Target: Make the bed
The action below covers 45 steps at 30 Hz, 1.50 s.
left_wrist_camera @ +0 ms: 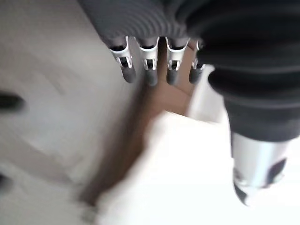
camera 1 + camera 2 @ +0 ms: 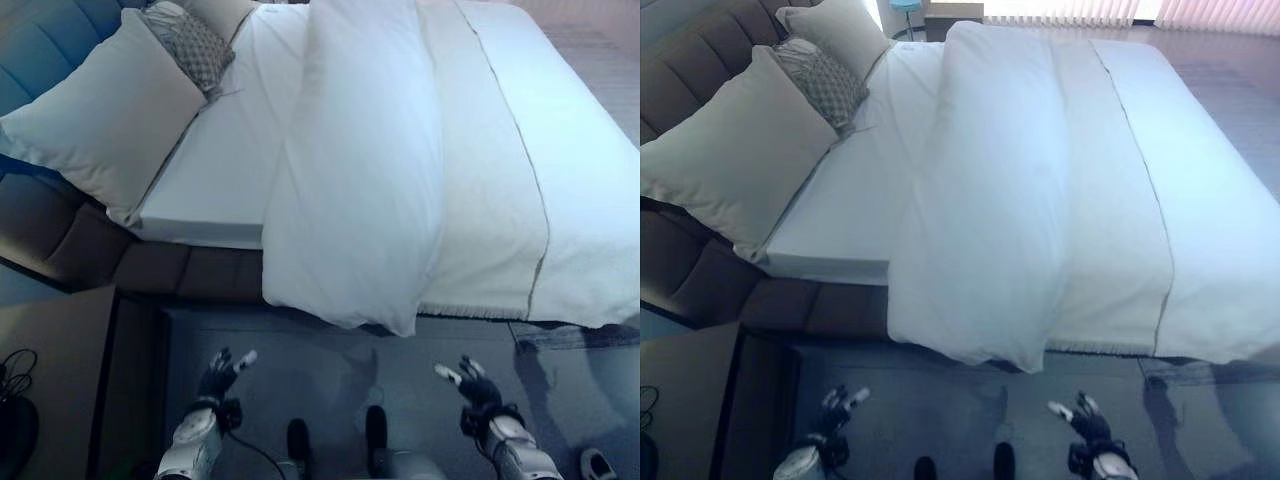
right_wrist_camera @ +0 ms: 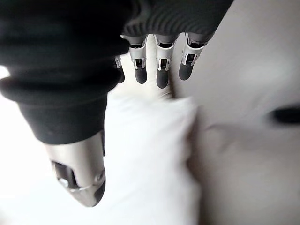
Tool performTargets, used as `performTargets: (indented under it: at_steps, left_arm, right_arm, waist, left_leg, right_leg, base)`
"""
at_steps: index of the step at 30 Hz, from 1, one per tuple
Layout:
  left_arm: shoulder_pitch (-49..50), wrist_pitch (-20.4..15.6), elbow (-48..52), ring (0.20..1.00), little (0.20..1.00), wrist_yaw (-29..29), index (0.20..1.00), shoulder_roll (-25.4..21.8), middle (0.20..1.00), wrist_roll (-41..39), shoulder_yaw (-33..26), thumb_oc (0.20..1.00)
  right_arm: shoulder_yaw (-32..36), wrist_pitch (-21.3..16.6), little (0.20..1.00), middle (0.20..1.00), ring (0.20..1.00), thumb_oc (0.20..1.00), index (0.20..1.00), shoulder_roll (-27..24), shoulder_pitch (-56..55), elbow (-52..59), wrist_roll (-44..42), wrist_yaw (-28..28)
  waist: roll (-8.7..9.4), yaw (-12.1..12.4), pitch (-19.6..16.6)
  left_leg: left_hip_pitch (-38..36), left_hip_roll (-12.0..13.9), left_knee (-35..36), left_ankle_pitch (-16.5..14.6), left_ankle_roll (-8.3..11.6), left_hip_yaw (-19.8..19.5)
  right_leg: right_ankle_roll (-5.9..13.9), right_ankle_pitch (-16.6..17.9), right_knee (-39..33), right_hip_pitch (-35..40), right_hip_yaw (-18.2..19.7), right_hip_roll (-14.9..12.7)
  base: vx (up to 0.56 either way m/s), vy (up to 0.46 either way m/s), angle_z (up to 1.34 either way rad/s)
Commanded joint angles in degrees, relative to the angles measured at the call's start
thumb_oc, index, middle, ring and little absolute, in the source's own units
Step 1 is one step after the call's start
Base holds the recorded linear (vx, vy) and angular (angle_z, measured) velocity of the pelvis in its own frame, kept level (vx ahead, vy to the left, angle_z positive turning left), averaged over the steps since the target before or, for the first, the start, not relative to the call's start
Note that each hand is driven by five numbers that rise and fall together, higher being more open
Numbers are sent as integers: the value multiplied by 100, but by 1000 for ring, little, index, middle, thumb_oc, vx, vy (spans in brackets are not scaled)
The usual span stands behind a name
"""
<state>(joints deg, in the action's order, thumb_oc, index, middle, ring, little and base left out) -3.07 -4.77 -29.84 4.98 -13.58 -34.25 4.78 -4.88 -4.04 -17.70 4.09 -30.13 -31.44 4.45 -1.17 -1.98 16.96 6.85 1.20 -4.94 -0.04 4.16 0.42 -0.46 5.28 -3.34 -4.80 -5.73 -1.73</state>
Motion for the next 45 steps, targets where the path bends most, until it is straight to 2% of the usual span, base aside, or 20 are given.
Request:
performTargets:
  at_steps: [1, 2, 3, 4, 6, 9, 10, 11, 12, 13, 14, 15, 16, 21, 27, 33, 34, 37, 39, 45]
  left_arm:
    - [-310, -366, 394, 1000, 1000, -54, 1000, -155, 1000, -443, -51, 1000]
    - [-676, -480, 698, 1000, 1000, -74, 1000, -337, 1000, -583, -29, 1000]
    - [-829, -518, 888, 1000, 1000, -88, 1000, -438, 1000, -707, -68, 1000]
    - [-832, -517, 888, 1000, 1000, -88, 1000, -439, 1000, -708, -69, 1000]
    - [-1604, -648, 1133, 1000, 1000, -172, 1000, -669, 1000, -1091, 151, 1000]
    - [-2557, -761, 1093, 1000, 1000, -83, 1000, -942, 1000, -1538, 530, 1000]
    - [-2579, -763, 1082, 1000, 1000, -87, 1000, -946, 1000, -1543, 527, 1000]
    - [-3322, -773, 816, 1000, 1000, -94, 1000, -1235, 1000, -1946, 737, 1000]
    - [-3979, -679, 507, 1000, 1000, -213, 1000, -1238, 1000, -2530, 972, 1000]
    - [-4016, -682, 480, 1000, 1000, -228, 1000, -1245, 1000, -2544, 974, 1000]
    - [-4362, -661, 359, 1000, 1000, -236, 1000, -1237, 1000, -2725, 1112, 1000]
    - [-4367, -662, 355, 1000, 1000, -238, 1000, -1237, 1000, -2726, 1112, 1000]
    - [-4655, -550, 259, 1000, 1000, -283, 1000, -1244, 1000, -3054, 1270, 1000]
    - [-5447, -372, 8, 1000, 1000, -390, 1000, -1043, 1000, -3576, 1495, 1000]
    - [-6235, -173, -497, 1000, 1000, -489, 1000, -780, 1000, -3966, 1786, 1000]
    - [-7081, -95, -1169, 1000, 1000, -549, 1000, -824, 1000, -4005, 2074, 1000]
    - [-7209, -116, -1248, 1000, 1000, -528, 1000, -838, 1000, -4016, 2103, 1000]
    - [-7485, -170, -1460, 1000, 1000, -470, 1000, -832, 1000, -3998, 2140, 1000]
    - [-7782, -259, -1741, 1000, 1000, -322, 1000, -886, 1000, -3986, 2095, 1000]
    - [-8329, -510, -2584, 1000, 1000, 134, 1000, -1050, 1000, -4046, 2108, 1000]
  right_arm:
    - [154, -459, 1000, 1000, 1000, 1000, 1000, -162, 355, 576, -446, 17]
    - [153, -570, 1000, 1000, 1000, 1000, 1000, -134, 697, 841, -746, 14]
    - [90, -587, 1000, 1000, 1000, 1000, 1000, -90, 848, 1058, -886, -54]
    - [90, -587, 1000, 1000, 1000, 1000, 1000, -89, 852, 1058, -886, -53]
    - [-182, -686, 1000, 1000, 1000, 1000, 1000, -30, 1623, 1279, -1319, -95]
    - [-624, -792, 1000, 1000, 1000, 1000, 1000, 68, 2689, 1168, -1851, 29]
    - [-620, -794, 1000, 1000, 1000, 1000, 1000, 66, 2712, 1156, -1855, 25]
    - [-867, -838, 1000, 1000, 1000, 1000, 1000, -56, 3459, 969, -2222, 113]
    - [-1077, -876, 1000, 1000, 1000, 1000, 1000, -38, 4169, 778, -2596, 143]
    - [-1070, -880, 1000, 1000, 1000, 1000, 1000, -44, 4201, 756, -2607, 133]
    - [-1165, -910, 1000, 1000, 1000, 1000, 1000, -84, 4541, 646, -2805, 180]
    - [-1164, -910, 1000, 1000, 1000, 1000, 1000, -85, 4546, 643, -2806, 177]
    - [-1276, -871, 1000, 1000, 1000, 1000, 1000, -136, 4807, 633, -3023, 182]
    - [-1654, -981, 1000, 1000, 1000, 1000, 1000, -78, 5740, 382, -3554, 64]
    - [-1866, -956, 1000, 1000, 1000, 1000, 1000, 135, 6639, -297, -3878, 45]
    - [-2093, -827, 1000, 1000, 1000, 1000, 1000, 188, 7399, -1284, -4111, 88]
    - [-2143, -807, 1000, 1000, 1000, 1000, 1000, 187, 7518, -1425, -4139, 103]
    - [-2209, -777, 1000, 1000, 1000, 1000, 1000, 192, 7784, -1740, -4159, 148]
    - [-2368, -672, 1000, 1000, 1000, 1000, 1000, 106, 8048, -2140, -4045, 286]
    - [-2736, -560, 1000, 1000, 1000, 1000, 1000, -22, 8511, -2833, -3752, 676]
  waist:
    - [111, 137, -20]
    - [124, 213, 29]
    - [132, 224, 26]
    - [130, 228, 19]
    - [172, 246, 68]
    - [141, 254, 393]
    - [139, 262, 394]
    - [128, 251, 545]
    - [162, 293, 627]
    - [159, 298, 649]
    - [193, 258, 685]
    - [192, 259, 690]
    - [229, 195, 724]
    - [280, 240, 774]
    - [326, 186, 936]
    - [391, 161, 1125]
    - [384, 176, 1111]
    - [394, 184, 1203]
    - [390, 184, 1280]
    - [288, 178, 1284]
  left_leg:
    - [705, -297, -168, 132, -98, -113]
    - [1005, -277, -269, 288, -49, -24]
    - [915, -288, -312, 161, -97, 15]
    - [929, -284, -305, 174, -96, 18]
    - [961, -289, -264, 110, -220, 198]
    - [917, -231, -214, 80, -300, 449]
    - [936, -225, -205, 102, -300, 455]
    - [939, -220, -157, 112, -317, 534]
    - [960, -246, -36, 107, -298, 637]
    - [955, -240, -31, 110, -297, 637]
    - [976, -289, 57, 128, -296, 646]
    - [974, -288, 58, 128, -296, 646]
    - [1142, -388, -14, 149, -303, 560]
    - [1548, -406, 13, 232, -250, 449]
    - [2058, -385, 27, 336, -178, 299]
    - [2703, -356, 89, 469, -126, 150]
    - [2783, -345, 75, 318, -103, 53]
    - [3117, -366, -99, 267, -101, -11]
    - [3597, -403, -278, 241, -102, -78]
    - [4335, -406, -94, 411, -26, -105]
  right_leg:
    - [442, -829, 844, -122, 60, -81]
    - [436, -894, 836, -72, 115, -74]
    - [437, -1007, 894, -88, 180, -73]
    - [436, -994, 890, -104, 184, -70]
    - [582, -985, 1240, -393, 277, -190]
    - [782, -737, 2102, -1071, 236, -379]
    - [780, -714, 2096, -1095, 242, -372]
    - [762, -676, 2151, -1251, 163, -395]
    - [712, -546, 1627, -1279, -95, -432]
    - [710, -529, 1602, -1266, -97, -425]
    - [688, -380, 1181, -1391, -33, -282]
    - [688, -377, 1176, -1386, -33, -280]
    - [675, -293, 964, -1475, 143, -203]
    - [645, 8, 522, -1625, 1, -121]
    - [612, 106, 380, -2010, -72, -39]
    - [653, 283, 307, -2596, -165, 14]
    - [696, 217, 280, -2656, -115, 50]
    - [702, 283, 290, -2932, -102, 58]
    - [710, 344, 316, -3335, -88, 60]
    - [720, 384, 324, -4194, -174, 20]
  base:
    - [138, 73, 5]
    - [111, 121, 4]
    - [106, 121, 1]
    - [96, 257, -17]
    - [52, 331, -43]
    - [-36, 244, -45]
    - [-36, 188, -75]
    - [26, 183, -69]
    - [34, 184, -57]
    - [75, 62, -30]
    - [42, -5, -21]
    - [119, -16, -18]
    - [74, -12, -13]
    - [75, -64, 8]
    - [37, -70, 3]
    - [21, -11, 3]
    - [81, -18, 2]
    - [31, -2, 1]
    - [-4, -4, 2]
    - [5, 0, 2]
